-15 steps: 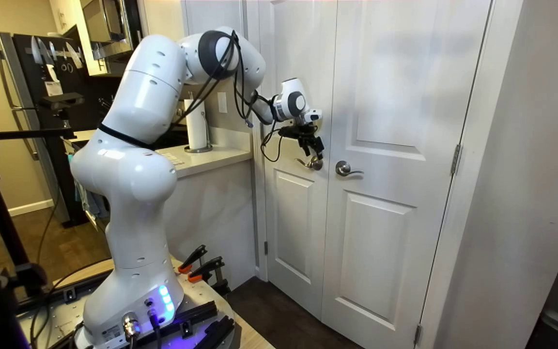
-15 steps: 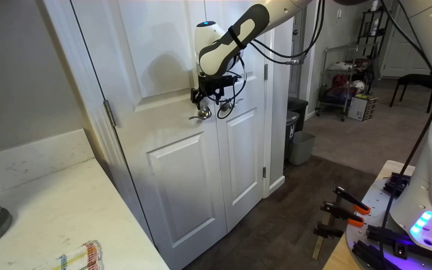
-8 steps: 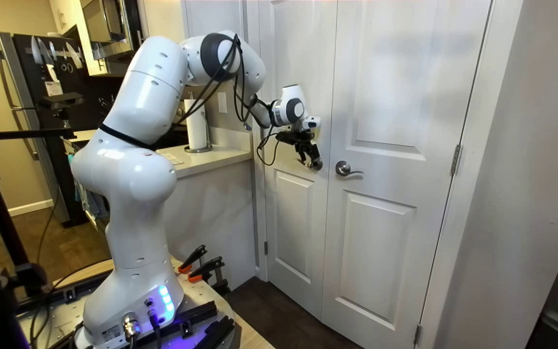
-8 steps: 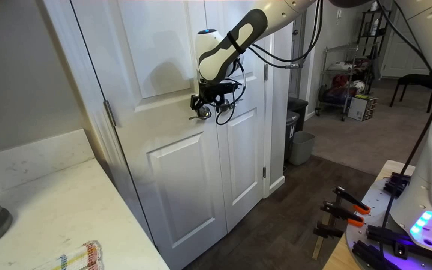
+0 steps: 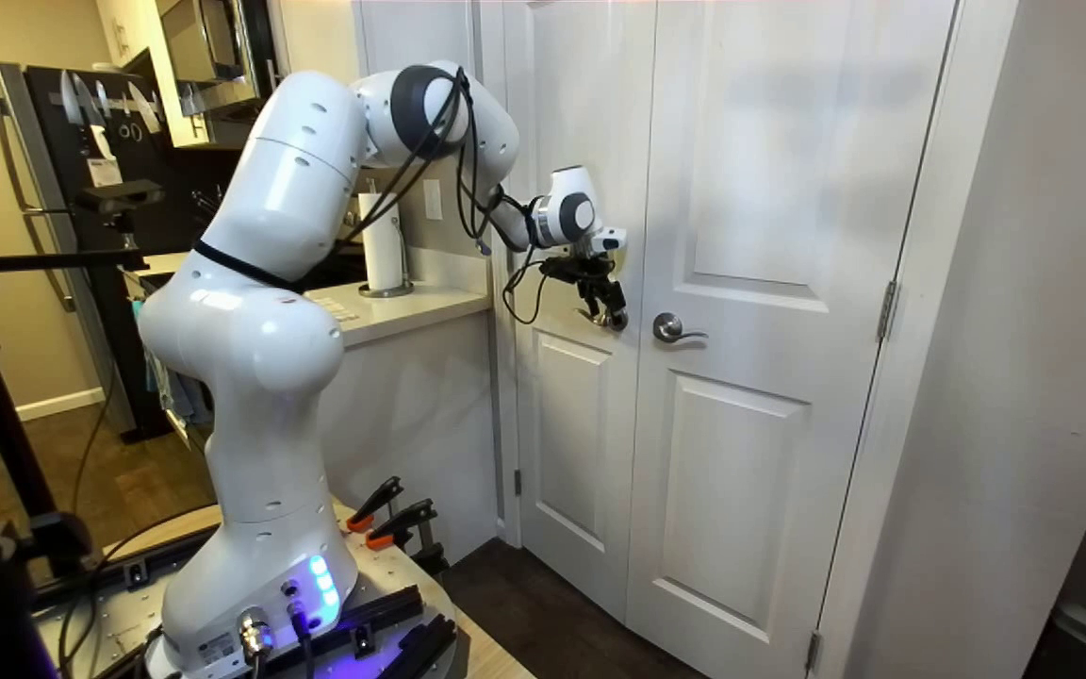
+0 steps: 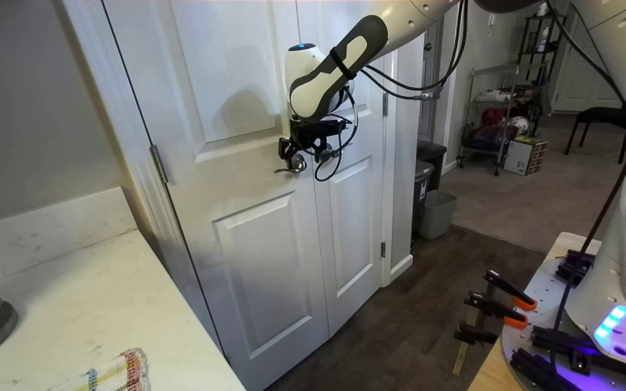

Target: Open the left door

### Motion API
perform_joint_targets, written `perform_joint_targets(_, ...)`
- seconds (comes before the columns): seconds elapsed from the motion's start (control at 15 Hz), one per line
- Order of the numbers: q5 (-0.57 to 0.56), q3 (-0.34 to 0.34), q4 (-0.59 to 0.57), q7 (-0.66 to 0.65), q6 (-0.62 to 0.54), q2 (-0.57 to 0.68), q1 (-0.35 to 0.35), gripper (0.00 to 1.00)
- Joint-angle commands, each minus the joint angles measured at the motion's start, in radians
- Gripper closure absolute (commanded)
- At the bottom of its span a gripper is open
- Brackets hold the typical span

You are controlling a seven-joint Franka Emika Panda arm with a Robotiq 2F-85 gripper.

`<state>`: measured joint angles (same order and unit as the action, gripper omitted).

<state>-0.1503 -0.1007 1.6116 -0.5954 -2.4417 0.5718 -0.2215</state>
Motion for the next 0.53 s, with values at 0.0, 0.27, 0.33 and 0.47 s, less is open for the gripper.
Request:
perform_joint_targets(0.0,-0.005,-0.003,0.031,0.013,-0.013,-0.014,0.000,0.00)
perform_joint_targets(0.27,-0.002,-0.003,0.057,0.010,0.003,-0.037,-0.002,0.00)
perform_joint_targets(0.33,0.003,0.001,0.066,0.011,0.005,-0.042,-0.001,0.00)
perform_joint_targets(0.47,0.011,0.009,0.087,0.013,0.007,-0.056,-0.001,0.00)
